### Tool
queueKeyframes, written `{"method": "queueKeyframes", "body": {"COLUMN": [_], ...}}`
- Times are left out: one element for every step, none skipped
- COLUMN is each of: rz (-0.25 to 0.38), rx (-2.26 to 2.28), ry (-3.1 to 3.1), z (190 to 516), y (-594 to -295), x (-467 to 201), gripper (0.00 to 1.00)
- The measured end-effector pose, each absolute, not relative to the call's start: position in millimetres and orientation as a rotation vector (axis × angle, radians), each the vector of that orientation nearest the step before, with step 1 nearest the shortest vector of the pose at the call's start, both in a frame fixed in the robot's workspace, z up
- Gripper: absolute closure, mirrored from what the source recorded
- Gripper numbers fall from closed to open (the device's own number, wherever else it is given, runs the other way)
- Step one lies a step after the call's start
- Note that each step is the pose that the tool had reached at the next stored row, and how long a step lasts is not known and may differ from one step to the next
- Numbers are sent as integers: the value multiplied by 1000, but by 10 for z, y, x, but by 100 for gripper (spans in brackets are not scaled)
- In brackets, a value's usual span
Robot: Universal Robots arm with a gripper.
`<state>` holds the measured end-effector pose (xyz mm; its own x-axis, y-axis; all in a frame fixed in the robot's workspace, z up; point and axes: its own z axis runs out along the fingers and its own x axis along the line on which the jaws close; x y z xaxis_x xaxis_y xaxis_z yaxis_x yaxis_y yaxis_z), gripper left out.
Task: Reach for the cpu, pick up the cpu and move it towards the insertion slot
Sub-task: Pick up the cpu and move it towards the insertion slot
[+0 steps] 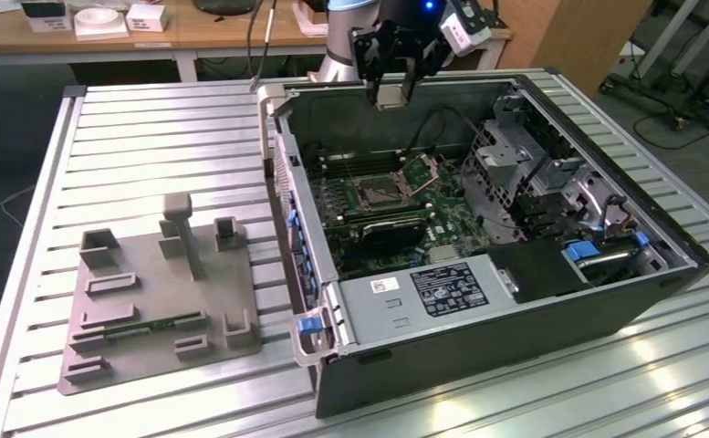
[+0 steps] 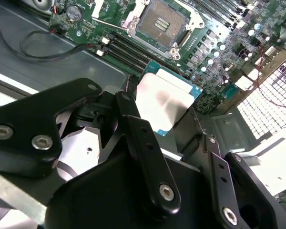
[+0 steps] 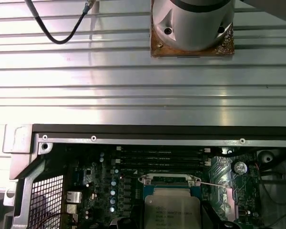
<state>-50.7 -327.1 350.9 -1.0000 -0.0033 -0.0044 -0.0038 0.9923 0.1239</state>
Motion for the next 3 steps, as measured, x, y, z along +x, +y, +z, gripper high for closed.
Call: {"method": "queueKeyframes", "body": {"rz": [195,195,195], "rx": [-6,-6,-6], "ry": [3131,3131,3131], "z": [3506,3506,3506], "y": [-3269,-3269,-3269], "x": [-507,-507,-507], "gripper": [45,45,45]}}
